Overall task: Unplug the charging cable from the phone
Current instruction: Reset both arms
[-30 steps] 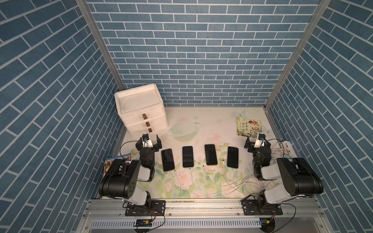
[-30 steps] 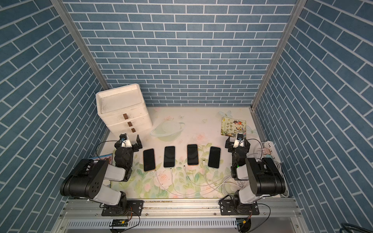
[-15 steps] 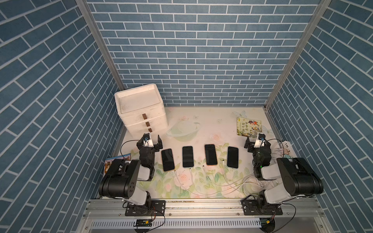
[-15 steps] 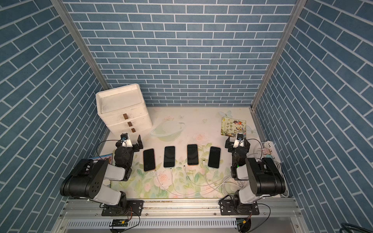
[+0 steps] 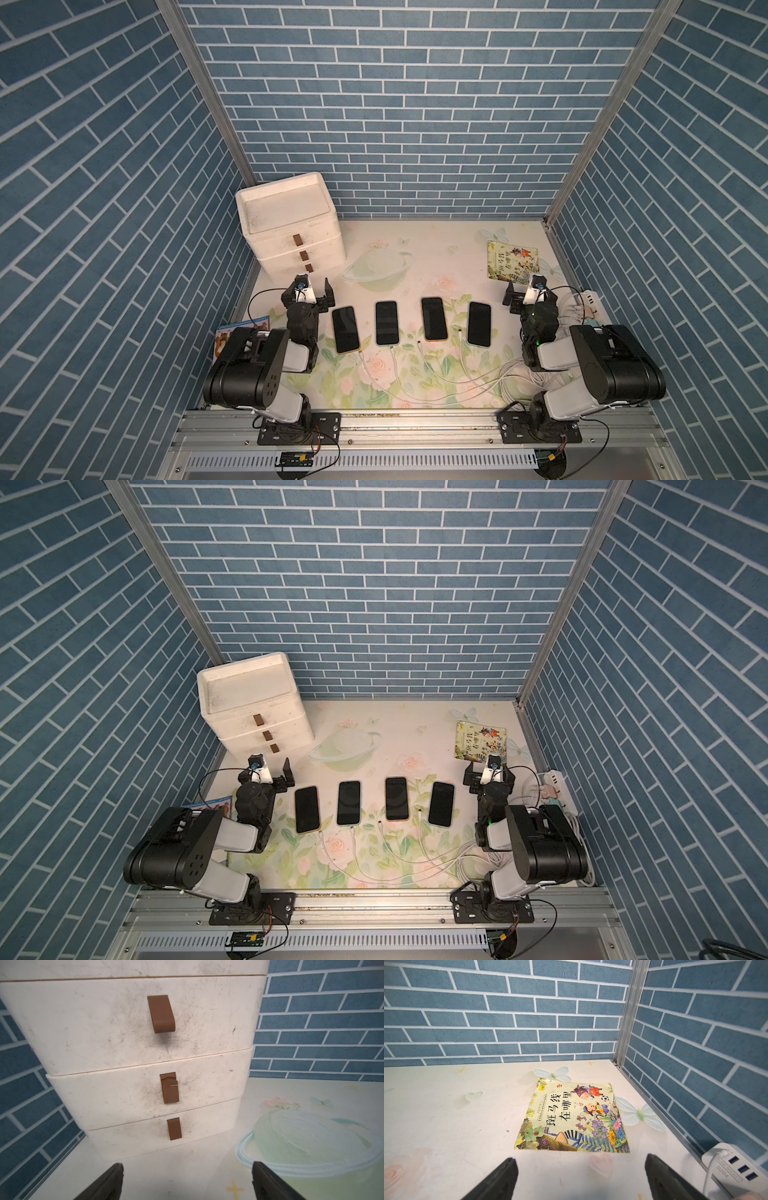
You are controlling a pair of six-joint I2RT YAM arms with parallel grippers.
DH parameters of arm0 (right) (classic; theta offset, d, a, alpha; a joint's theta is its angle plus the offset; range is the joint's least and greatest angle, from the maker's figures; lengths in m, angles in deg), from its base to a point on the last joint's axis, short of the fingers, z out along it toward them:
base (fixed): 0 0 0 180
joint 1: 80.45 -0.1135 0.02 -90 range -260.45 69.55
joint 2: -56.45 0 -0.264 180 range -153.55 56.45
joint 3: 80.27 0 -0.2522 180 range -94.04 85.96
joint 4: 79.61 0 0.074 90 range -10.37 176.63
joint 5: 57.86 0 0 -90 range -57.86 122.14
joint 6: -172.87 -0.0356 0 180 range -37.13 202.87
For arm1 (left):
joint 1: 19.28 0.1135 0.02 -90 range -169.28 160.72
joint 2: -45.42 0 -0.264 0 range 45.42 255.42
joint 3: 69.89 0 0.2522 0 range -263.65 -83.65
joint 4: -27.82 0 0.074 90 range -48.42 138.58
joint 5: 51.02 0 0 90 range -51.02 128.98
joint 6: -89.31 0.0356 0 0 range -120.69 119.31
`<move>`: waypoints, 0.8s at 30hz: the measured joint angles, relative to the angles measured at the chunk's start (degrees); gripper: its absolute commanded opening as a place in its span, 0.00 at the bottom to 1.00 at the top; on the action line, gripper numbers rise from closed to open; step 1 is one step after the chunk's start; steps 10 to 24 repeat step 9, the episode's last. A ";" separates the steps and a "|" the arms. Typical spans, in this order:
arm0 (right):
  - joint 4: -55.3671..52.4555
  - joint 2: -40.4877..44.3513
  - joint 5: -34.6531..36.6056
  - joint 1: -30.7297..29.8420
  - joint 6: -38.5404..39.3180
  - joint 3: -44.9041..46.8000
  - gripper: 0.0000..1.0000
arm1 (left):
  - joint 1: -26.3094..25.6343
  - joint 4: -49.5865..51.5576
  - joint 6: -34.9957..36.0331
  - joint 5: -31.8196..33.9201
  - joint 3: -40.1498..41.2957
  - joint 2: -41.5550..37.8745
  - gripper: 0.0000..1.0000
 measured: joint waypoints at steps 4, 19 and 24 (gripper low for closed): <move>0.15 0.00 -0.02 0.00 0.00 0.00 1.00 | 0.00 0.00 0.00 0.00 -0.02 0.00 1.00; 0.17 0.00 -0.50 0.07 0.00 0.00 1.00 | 0.00 0.02 0.02 0.00 -0.04 0.00 1.00; 0.17 0.00 -0.50 0.07 0.00 0.00 1.00 | 0.00 0.02 0.02 0.00 -0.04 0.00 1.00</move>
